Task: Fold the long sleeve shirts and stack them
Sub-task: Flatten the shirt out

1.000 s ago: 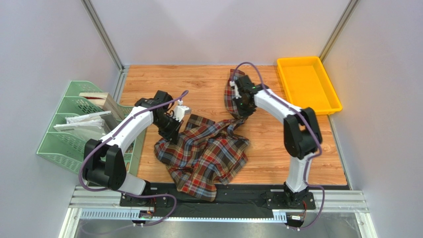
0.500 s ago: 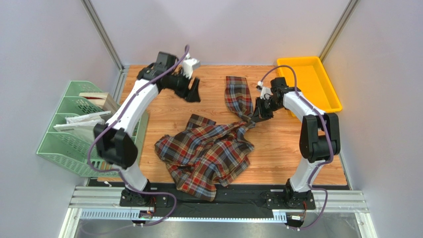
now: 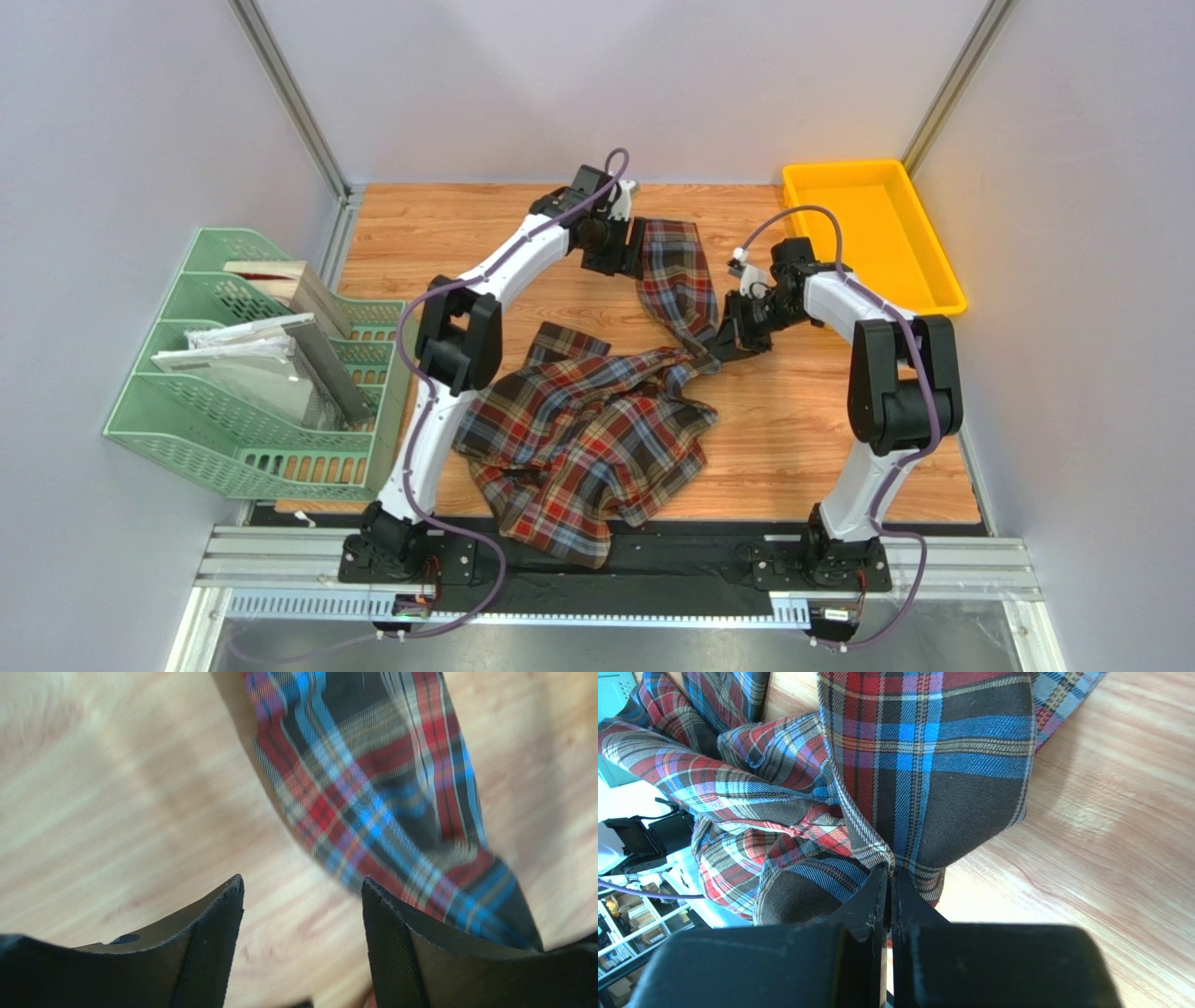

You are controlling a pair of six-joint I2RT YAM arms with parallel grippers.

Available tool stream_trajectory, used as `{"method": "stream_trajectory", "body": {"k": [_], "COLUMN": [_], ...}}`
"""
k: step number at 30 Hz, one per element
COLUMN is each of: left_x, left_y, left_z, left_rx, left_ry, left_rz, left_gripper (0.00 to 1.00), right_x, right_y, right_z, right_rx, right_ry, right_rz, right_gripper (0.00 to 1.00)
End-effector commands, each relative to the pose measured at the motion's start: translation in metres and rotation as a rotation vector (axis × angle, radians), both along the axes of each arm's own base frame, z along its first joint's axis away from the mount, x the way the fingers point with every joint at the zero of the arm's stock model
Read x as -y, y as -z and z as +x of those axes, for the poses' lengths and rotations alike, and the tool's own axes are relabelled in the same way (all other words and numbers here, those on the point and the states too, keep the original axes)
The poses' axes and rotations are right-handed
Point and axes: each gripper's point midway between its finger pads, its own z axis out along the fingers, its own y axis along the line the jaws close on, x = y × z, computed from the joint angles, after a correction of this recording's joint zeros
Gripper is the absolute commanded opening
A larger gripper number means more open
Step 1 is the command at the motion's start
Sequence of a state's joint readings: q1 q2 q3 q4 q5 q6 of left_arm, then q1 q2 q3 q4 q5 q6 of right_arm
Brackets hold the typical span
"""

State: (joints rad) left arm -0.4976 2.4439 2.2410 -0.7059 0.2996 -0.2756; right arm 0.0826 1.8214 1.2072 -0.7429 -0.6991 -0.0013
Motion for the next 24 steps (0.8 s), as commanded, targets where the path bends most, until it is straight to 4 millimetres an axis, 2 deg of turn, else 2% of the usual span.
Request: {"method": "stream_trajectory", "body": {"k": [1,4,8,12,15,20,21,22,24], "left_x": [0.024,0.028,0.027,0.036,0.043,0.06,0.063,0.067,0.074], "left_y": [-0.031,-0.017,-0.006,-0.001,0.009,0.024,0.032,0.031,0.029], "left_z": [0.036,0.043,0.053,0.056,0.055,0.04,0.038,0.036,0.039], "left_rx": [0.103,0.084,0.072,0.065,0.026,-0.071,-0.092,-0.102,-0.095], "left_ry": [-0.115,-0.158,-0.233,-0.245,-0.256,-0.249,-0.247,-0.232,-0.228], "left_rz": [-0.1,-0.117,-0.119,-0.145,-0.178,-0.239,-0.248,-0.268,-0.299], "left_gripper": [0.66,0.59,0.59,0.59,0.58,0.57,0.57,0.57,0.47], "right_x": [-0.006,-0.005,-0.004,-0.002,-0.005,-0.014,-0.016,-0.016,-0.018], "right_y": [-0.021,-0.021,-0.027,-0.033,-0.04,-0.048,-0.049,-0.05,-0.05], "right_z": [0.002,-0.001,-0.003,-0.003,-0.002,-0.012,-0.015,-0.018,-0.022], "right_rx": [0.087,0.093,0.116,0.132,0.144,0.147,0.142,0.146,0.157], "right_ry": [-0.028,-0.033,-0.049,-0.067,-0.082,-0.131,-0.142,-0.15,-0.17], "right_rz": [0.045,0.04,0.029,0.016,0.03,0.06,0.068,0.071,0.074], "right_gripper": [0.0,0.0,0.0,0.0,0.0,0.0,0.0,0.0,0.0]}}
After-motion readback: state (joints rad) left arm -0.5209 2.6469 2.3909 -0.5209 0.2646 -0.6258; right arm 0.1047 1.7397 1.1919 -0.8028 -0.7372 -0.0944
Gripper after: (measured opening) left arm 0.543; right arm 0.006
